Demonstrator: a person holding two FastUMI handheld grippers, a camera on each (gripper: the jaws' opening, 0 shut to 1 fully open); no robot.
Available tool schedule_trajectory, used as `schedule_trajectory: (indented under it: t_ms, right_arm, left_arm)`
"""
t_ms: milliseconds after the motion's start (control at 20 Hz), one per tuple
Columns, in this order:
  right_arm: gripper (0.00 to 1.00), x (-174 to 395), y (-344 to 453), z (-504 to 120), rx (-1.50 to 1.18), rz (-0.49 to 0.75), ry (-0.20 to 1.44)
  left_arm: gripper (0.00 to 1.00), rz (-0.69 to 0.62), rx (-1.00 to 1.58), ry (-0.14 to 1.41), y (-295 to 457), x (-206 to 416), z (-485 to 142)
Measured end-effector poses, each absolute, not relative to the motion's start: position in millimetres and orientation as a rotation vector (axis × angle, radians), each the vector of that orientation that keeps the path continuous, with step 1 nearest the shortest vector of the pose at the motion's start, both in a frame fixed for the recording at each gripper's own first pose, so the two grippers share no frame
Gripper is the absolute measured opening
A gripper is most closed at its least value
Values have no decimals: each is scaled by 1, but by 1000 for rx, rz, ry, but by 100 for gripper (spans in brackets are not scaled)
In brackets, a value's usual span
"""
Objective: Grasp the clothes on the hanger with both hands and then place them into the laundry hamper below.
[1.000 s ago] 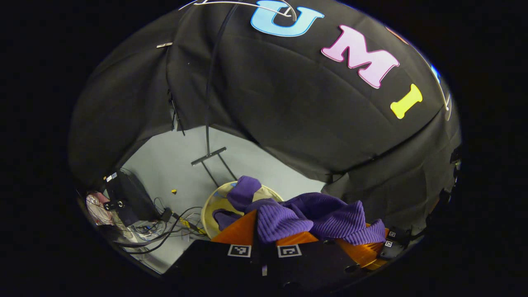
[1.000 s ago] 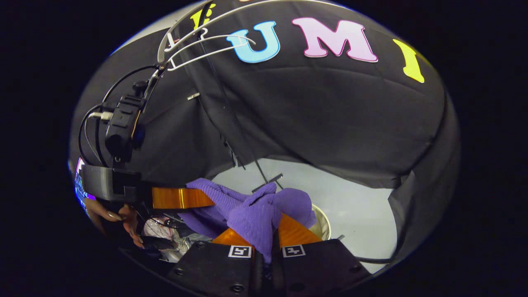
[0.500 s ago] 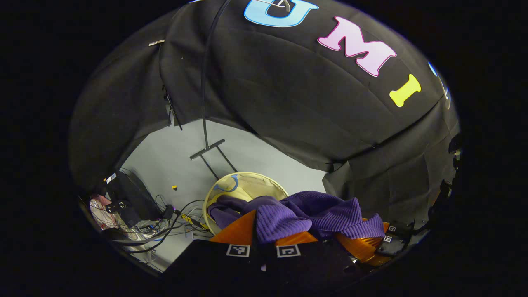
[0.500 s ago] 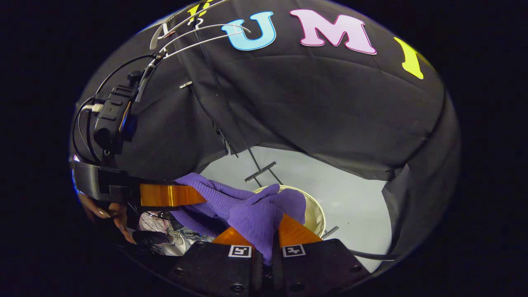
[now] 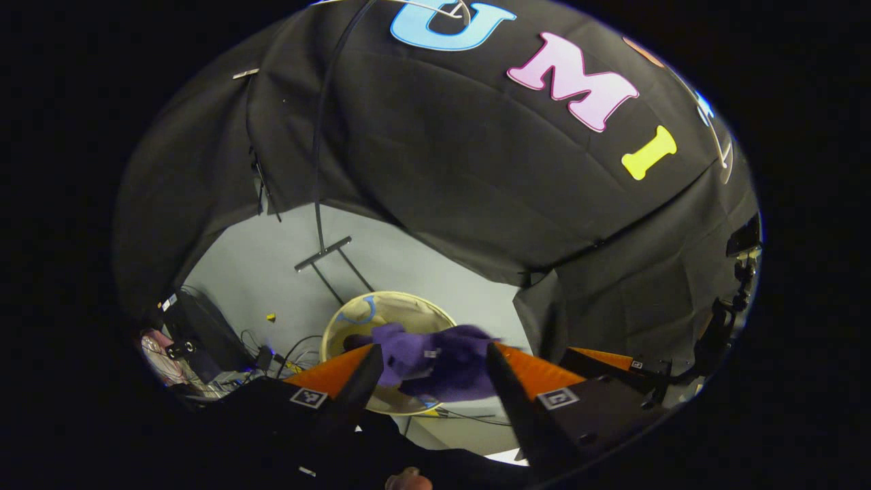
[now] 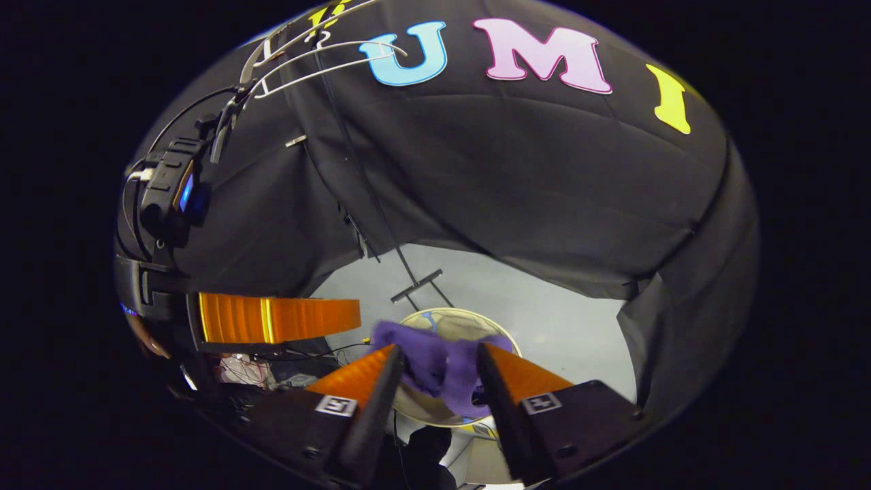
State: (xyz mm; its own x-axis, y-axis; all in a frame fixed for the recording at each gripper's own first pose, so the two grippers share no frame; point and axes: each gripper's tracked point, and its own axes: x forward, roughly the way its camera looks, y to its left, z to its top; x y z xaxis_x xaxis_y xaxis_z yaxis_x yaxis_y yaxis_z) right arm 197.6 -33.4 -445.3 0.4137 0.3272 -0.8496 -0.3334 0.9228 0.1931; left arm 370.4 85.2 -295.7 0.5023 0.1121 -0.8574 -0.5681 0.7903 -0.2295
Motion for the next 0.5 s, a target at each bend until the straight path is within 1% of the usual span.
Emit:
schedule_trajectory:
  t_ms: [50, 100, 200, 300, 500]
  right_arm:
    - [81, 200, -38, -442, -26, 408, 1056]
    - [99, 201, -39, -441, -29, 408, 1051]
    - [98, 203, -41, -440, -21, 398, 1040]
    - [99, 205, -43, -437, -18, 385, 1027]
    - [99, 219, -39, -419, 14, 368, 962]
  left_arm:
    - [92, 440, -513, 965, 88, 371, -299]
    - [95, 445, -504, 966, 90, 370, -298]
    - [96, 448, -500, 956, 90, 370, -298]
    - [96, 422, -486, 940, 89, 373, -292]
    - [96, 372, -435, 863, 89, 381, -269]
